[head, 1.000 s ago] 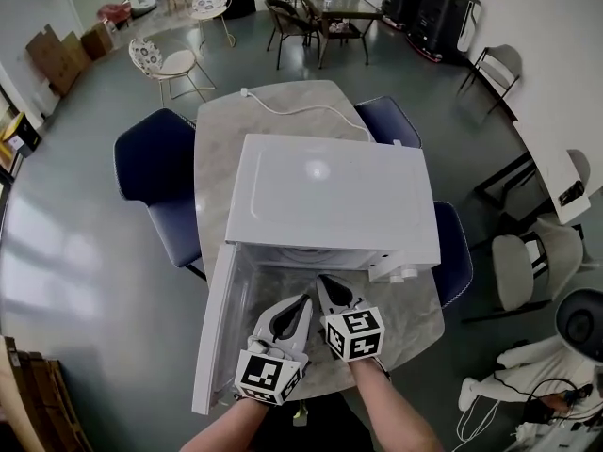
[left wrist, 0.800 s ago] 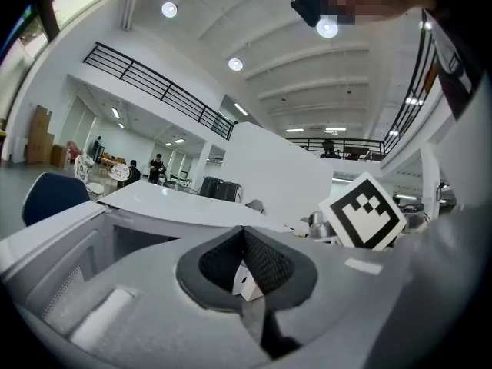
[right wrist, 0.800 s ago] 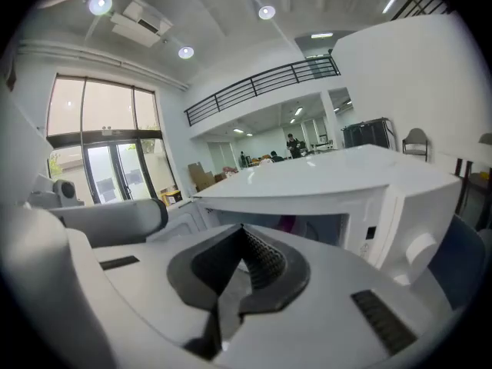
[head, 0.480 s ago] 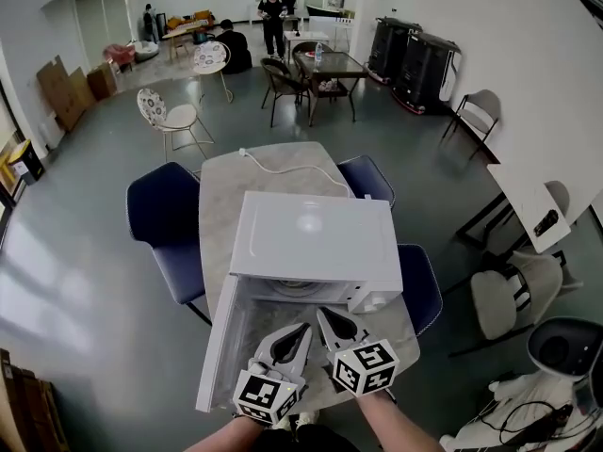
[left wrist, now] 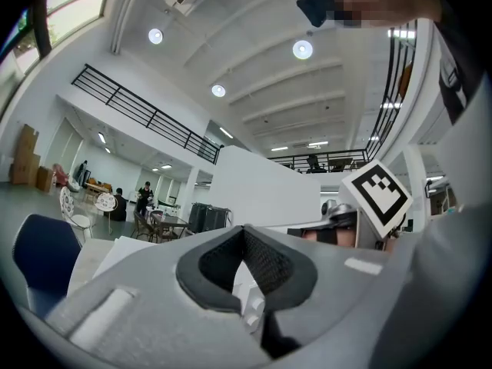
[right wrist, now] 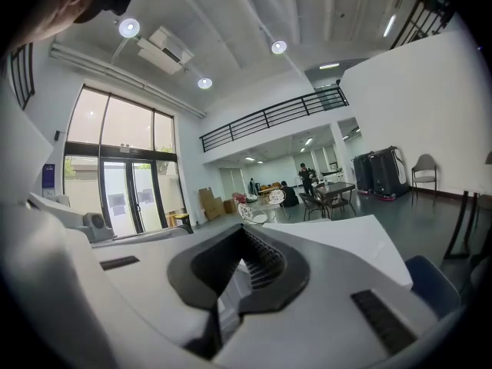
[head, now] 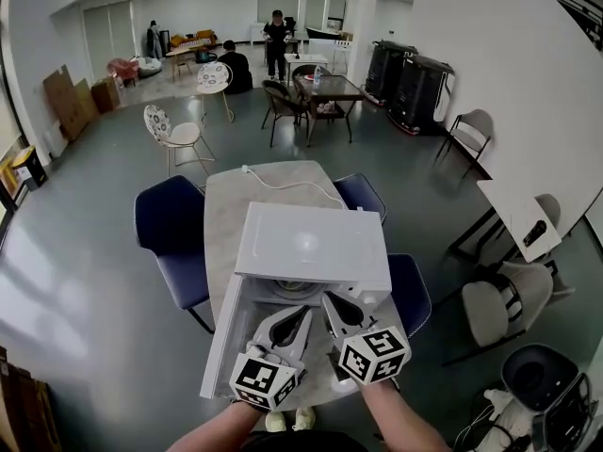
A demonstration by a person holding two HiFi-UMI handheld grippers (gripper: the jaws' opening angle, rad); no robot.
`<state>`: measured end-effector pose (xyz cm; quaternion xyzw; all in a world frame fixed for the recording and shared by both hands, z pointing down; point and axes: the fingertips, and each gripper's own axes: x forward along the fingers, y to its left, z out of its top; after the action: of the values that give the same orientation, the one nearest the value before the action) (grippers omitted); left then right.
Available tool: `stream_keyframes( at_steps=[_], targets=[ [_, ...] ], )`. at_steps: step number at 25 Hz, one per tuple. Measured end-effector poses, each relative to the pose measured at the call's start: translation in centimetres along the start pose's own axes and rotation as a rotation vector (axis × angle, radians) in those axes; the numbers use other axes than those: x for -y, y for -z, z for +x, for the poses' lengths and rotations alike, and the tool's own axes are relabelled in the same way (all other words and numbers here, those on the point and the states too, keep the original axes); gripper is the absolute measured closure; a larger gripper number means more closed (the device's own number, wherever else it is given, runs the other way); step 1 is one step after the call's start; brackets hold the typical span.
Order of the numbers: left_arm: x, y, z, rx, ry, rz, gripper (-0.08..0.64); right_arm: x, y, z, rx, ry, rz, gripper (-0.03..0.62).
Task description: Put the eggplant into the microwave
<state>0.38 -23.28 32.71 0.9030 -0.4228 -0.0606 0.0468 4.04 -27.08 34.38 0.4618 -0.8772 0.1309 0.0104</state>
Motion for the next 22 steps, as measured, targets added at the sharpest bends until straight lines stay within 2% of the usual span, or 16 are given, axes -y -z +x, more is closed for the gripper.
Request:
stream_keyframes(
  at_steps=[5, 22],
  targets=[
    [0.1, -1.5, 0.1, 0.02, -0.001, 0.014, 0.554, -0.4, -1.5, -0.2, 0.027, -0.003, -0.016, 0.592],
    [0.1, -1.7, -0.4, 0.014, -0.027, 0.017, 0.554, -1.0, -1.8, -0.3, 0.031, -0.023, -0.016, 0.592]
  ],
)
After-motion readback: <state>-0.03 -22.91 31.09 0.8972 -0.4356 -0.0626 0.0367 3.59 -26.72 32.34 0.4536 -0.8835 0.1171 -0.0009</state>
